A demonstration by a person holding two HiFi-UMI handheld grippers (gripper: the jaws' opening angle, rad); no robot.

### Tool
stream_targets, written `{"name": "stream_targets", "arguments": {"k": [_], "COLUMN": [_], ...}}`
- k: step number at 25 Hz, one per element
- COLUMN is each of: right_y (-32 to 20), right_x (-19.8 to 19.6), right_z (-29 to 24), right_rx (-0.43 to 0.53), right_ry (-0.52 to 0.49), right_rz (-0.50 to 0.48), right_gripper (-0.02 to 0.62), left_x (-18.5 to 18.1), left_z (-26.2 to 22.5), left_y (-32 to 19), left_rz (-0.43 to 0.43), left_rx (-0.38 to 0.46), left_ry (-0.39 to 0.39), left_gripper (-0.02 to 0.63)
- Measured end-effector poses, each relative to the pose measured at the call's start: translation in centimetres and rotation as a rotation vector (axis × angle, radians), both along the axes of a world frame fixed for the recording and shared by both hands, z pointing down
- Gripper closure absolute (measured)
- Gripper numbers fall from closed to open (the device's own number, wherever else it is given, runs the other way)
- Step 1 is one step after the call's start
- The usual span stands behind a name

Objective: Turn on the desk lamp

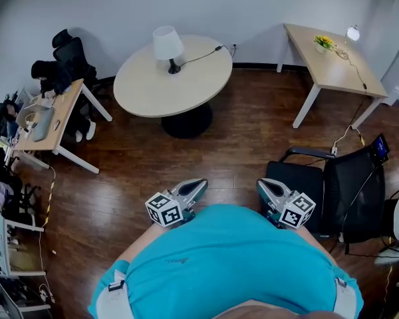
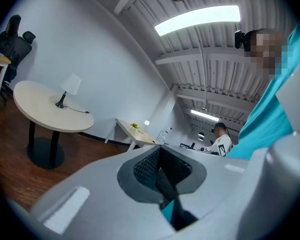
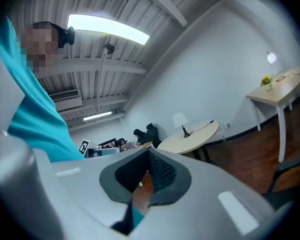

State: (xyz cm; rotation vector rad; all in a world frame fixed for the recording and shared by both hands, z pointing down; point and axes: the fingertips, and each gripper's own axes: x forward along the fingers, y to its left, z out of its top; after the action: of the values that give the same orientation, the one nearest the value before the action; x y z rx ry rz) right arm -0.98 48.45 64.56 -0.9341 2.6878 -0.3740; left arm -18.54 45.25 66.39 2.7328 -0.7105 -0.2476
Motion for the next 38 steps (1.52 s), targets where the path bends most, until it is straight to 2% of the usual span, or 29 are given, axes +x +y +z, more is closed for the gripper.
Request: {"name": "stream_targets", "arguments": {"k": [6, 13, 17, 20, 23, 29, 33, 38], "right_y": [-1.0, -4.9, -8.7, -12.1, -15.2, -22.9, -29.0, -34.8], "right_x": [4.8, 5.2, 0.6, -4.5, -9.1, -13.7, -13.9, -11.0], "right_z": [1.1, 2.0, 0.3, -2.1, -3.6, -5.5, -6.6, -5.6], "right_rx": [-0.028, -0.045, -0.040, -0.023, -0.022, -0.061, -0.090, -0.113], "right_ry": [-0.039, -0.033, 0.013, 0.050, 0.070, 0.118, 0.138, 0.132], "right_rz": [-0.014, -0.052, -0.046, -0.019, 0.024, 0.119, 0.134, 0.121], "right_gripper": [0.594, 0.594, 0.594, 0.594, 0.594, 0.594, 0.594, 0.594], "left_x": [5.0, 5.2, 0.8, -4.8, -11.1, -20.6, -21.9, -19.3], "left_z": [0.8, 1.7, 0.9, -1.2, -2.8, -3.8, -4.1, -3.3], "left_y": [0.0, -3.4, -7.3, -11.5, -14.8, -22.6, -28.5, -33.7], "left_rz": [0.009, -0.031, -0.024, -0.017, -0.011, -0.034, -0.045, -0.071], "left_rx": [-0.015, -0.039, -0.028, -0.011, 0.017, 0.003, -0.029, -0.079], "left_ry": [-0.047, -0.040, 0.004, 0.058, 0.078, 0.139, 0.163, 0.143], "left_gripper": [0.605, 0.605, 0.605, 0.605, 0.605, 0.605, 0.605, 0.605]}}
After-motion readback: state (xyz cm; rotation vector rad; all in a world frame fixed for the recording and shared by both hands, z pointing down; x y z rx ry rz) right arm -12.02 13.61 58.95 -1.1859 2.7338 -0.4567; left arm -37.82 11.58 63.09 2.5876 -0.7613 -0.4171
